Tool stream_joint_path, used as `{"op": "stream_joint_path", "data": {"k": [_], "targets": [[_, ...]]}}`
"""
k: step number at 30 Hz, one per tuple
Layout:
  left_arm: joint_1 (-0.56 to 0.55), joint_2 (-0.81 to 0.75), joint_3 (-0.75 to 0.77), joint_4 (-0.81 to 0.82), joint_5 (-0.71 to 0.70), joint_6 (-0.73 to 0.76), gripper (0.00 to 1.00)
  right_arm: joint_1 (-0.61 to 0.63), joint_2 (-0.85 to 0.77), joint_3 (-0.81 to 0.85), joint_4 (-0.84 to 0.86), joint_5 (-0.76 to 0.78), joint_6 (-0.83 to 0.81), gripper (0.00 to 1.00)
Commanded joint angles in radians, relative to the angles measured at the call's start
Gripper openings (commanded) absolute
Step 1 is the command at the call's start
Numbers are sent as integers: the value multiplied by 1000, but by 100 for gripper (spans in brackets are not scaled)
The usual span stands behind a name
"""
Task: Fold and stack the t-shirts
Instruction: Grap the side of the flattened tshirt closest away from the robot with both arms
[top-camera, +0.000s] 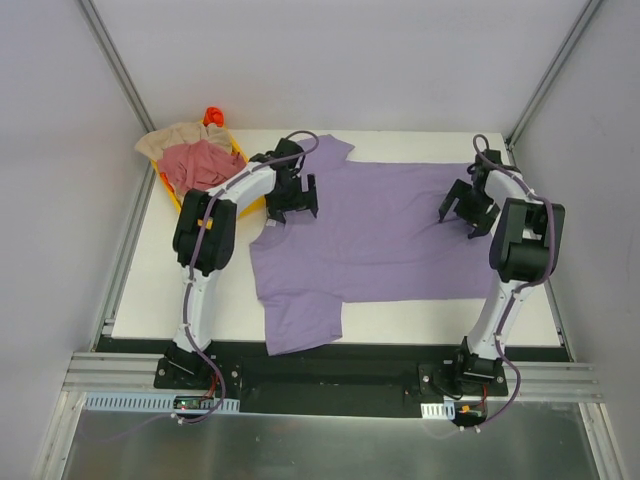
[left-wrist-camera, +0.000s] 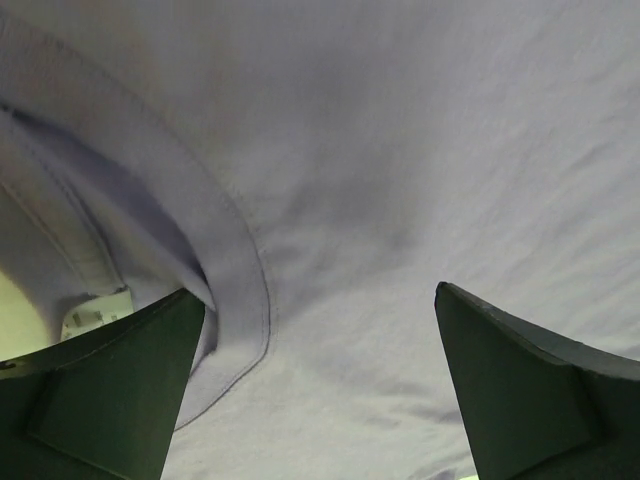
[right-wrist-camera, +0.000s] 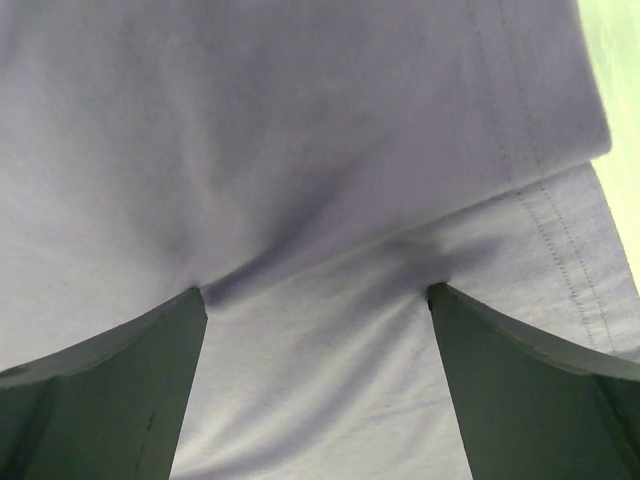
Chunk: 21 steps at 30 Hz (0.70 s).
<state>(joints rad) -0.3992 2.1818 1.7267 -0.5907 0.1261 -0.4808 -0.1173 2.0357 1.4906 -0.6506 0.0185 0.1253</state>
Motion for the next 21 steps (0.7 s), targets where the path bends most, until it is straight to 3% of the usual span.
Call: {"op": "stream_joint_path", "data": {"k": [1, 6, 11, 15, 21], "targets": [[14, 96, 146, -17, 55, 34, 99, -19, 107, 146, -93, -59, 14, 96], [48, 211, 312, -49, 96, 33, 99, -47, 146, 241, -152, 9, -1, 96], [66, 277, 413, -83, 130, -5, 99, -79, 126, 198, -141, 20, -27, 96], [63, 245, 401, -83, 178, 4, 99, -96, 100, 197, -126, 32, -65, 96], [5, 66, 334, -115, 89, 51, 99, -99, -49, 180, -165, 112, -88, 96]]}}
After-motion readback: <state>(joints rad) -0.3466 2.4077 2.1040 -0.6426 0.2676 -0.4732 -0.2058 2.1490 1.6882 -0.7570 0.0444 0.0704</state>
